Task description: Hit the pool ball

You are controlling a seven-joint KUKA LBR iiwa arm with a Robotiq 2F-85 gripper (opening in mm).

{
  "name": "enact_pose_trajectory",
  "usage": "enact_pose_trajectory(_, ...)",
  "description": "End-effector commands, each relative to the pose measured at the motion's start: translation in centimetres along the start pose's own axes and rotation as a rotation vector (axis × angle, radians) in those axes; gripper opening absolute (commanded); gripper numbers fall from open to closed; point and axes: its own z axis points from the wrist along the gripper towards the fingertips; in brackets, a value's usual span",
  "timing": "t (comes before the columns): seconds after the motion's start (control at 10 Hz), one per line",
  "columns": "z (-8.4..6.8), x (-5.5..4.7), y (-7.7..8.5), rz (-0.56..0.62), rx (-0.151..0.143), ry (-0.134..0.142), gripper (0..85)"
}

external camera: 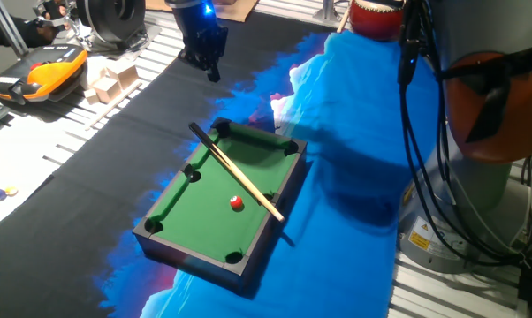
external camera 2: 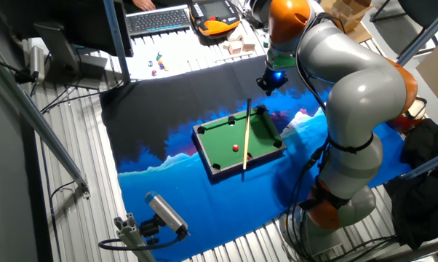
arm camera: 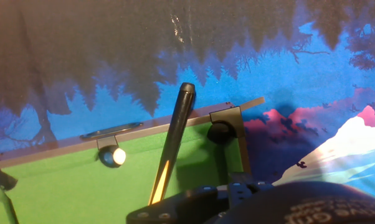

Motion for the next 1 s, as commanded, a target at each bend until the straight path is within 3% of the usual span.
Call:
enact_pose_trajectory(0.0, 0.00, 0.01, 0.01, 0.000, 0.000, -0.002, 0.0)
enact_pose_trajectory(0.5, 0.01, 0.05, 0.01, -0.043, 0.007, -0.006, 0.0)
enact_pose_trajectory(0.6, 0.01, 0.05, 0.01, -0.035, -0.001, -0.042, 0.0)
enact_pose_trajectory(0.7, 0.01, 0.05, 0.01, -0.003, -0.037, -0.053, 0.0)
enact_pose_trajectory(0.9, 0.01, 0.05, 0.01, 0.021, -0.027, -0.039, 0.0)
